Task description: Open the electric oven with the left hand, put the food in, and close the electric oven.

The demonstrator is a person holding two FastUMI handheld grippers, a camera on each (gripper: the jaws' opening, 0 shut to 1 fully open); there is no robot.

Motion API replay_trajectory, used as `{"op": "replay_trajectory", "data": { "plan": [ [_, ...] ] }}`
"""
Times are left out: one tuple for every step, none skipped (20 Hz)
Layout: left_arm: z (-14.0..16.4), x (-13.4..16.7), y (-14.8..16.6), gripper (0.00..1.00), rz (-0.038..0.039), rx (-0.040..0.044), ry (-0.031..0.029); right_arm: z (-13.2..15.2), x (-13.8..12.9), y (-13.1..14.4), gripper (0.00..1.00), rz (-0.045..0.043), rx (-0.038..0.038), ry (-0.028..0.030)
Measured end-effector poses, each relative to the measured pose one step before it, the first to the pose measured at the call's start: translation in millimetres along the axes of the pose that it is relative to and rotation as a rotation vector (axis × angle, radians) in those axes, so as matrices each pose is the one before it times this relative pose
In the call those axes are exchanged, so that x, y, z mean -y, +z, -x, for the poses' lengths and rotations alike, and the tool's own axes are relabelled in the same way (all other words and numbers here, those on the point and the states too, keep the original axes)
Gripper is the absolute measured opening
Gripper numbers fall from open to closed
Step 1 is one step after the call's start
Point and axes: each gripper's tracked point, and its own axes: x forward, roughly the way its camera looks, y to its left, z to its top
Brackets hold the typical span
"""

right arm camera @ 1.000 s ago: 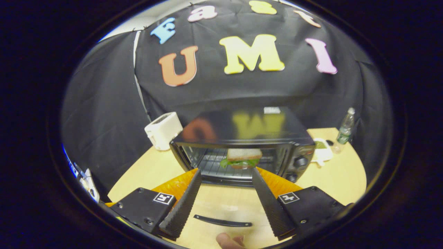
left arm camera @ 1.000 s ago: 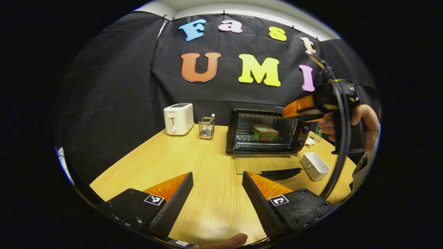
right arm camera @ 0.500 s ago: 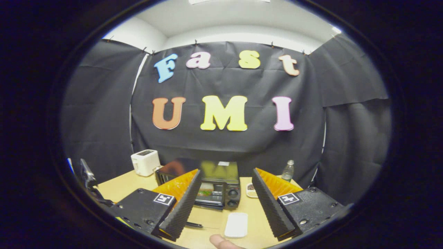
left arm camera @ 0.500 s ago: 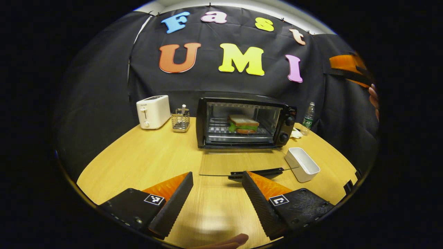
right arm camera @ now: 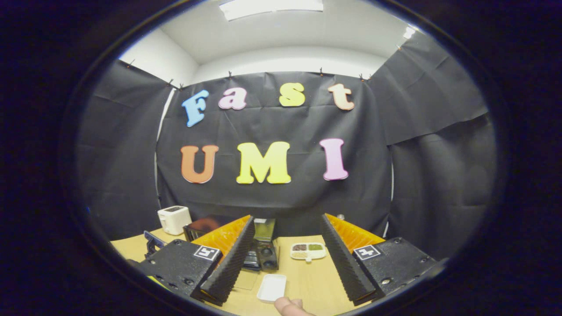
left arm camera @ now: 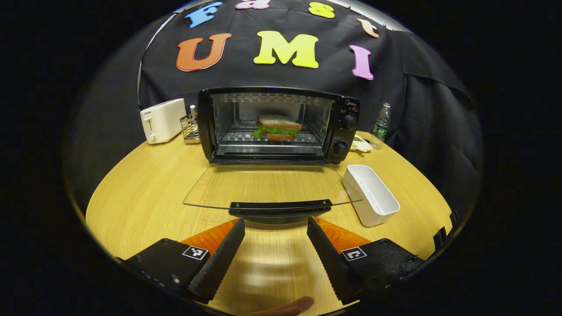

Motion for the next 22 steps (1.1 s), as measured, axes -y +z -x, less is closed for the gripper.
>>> {"op": "replay_trajectory", "data": {
  "plan": [
    [-3.45,5.58,-1.58,0.94,-0.00101,-0.01174,0.00012,0.96,3.54,6.57,0.95,-0.00392,0.01621,-0.01179],
    [-4.23,3.03,-1.95,0.95,0.0029,-0.0148,0.00178,1.35,8.8,-1.1,0.95,-0.00014,-0.00123,-0.02185],
    [-3.34,1.56,-1.63,0.94,0.00001,-0.01101,0.00754,-2.43,4.8,-2.01,0.96,0.00135,-0.00431,-0.00567],
    [-4.23,-0.93,-1.24,0.94,-0.0006,-0.01113,0.01498,0.1,3.68,-3.69,0.96,-0.00183,-0.01685,-0.00721],
    [-3.82,-3.47,-0.83,0.94,0.00262,-0.0068,0.02302,1.22,4.74,-3.17,0.96,-0.00266,-0.0103,-0.00175],
    [-2.86,-1.33,-1.77,0.94,0.00373,-0.00682,0.01394,-1.54,2.45,-1.44,0.96,-0.00977,-0.00718,0.00285],
    [-1.75,-0.33,-1.49,0.94,0.00375,-0.00757,0.00598,1.07,3.43,-1.91,0.96,-0.00838,-0.00528,0.00046],
    [-1.16,-1.02,-1.51,0.94,0.00654,-0.00684,0.00135,-0.32,2.39,-0.14,0.96,-0.00916,-0.00079,0.0023],
    [-1.87,1.6,-1.51,0.94,0.00745,-0.00904,-0.00466,-1.55,0.8,-2.93,0.96,-0.00757,-0.00663,0.00152],
    [0.28,0.59,0.19,0.94,0.00257,-0.00427,-0.00361,-1.85,0.9,-2.83,0.96,-0.00532,-0.0075,0.00363],
    [0.73,-0.49,0.67,0.94,-0.00015,0.00452,-0.0017,-1.31,0.52,-3.09,0.96,-0.0042,-0.01325,0.00326],
    [0.57,0.68,2.06,0.94,-0.00468,0.00467,0.00056,-2.0,0.74,-1.39,0.96,-0.00377,-0.00716,0.00453],
    [0.62,-0.38,1.17,0.93,-0.00483,0.00482,0.00075,-1.15,-0.1,-1.59,0.96,-0.00401,-0.00613,0.00521],
    [0.93,0.24,1.66,0.94,-0.00193,0.00584,0.00076,-1.13,0.24,-0.83,0.96,-0.00409,-0.00649,0.00342],
    [0.68,0.47,1.86,0.94,0.0014,0.00432,0.00049,0.29,0.23,-0.02,0.96,-0.00571,-0.00097,0.00433],
    [1.1,-0.19,1.66,0.94,-0.00148,0.0011,0.00035,-0.23,0.85,0.75,0.96,-0.00443,-0.00016,-0.00233],
    [1.14,-0.45,1.52,0.94,0.00048,0.00134,0.00069,0.32,1.41,-0.15,0.96,-0.00051,0.0013,-0.00114],
    [2.12,-0.5,2.95,0.94,-0.00052,0.00638,0.00158,0.71,1.43,0.3,0.96,0.0029,-0.00012,-0.00356],
    [1.75,0.51,4.57,0.94,-0.00322,0.00966,0.00126,-1.27,0.96,1.23,0.96,0.00366,0.00164,-0.00427],
    [2.68,-0.19,5.88,0.94,-0.00608,0.01172,0.00073,0.65,0.25,1.52,0.88,0.00279,0.00269,-0.00107],
    [2.51,-0.6,7.09,0.94,-0.00594,0.01918,0.00202,-0.28,-0.39,-0.83,0.96,0.00288,0.00012,-0.00245],
    [2.55,-0.74,9.97,0.94,-0.01232,0.0252,0.00364,-0.38,-0.02,0.16,0.96,0.00246,-0.00232,-0.003]
  ]
}}
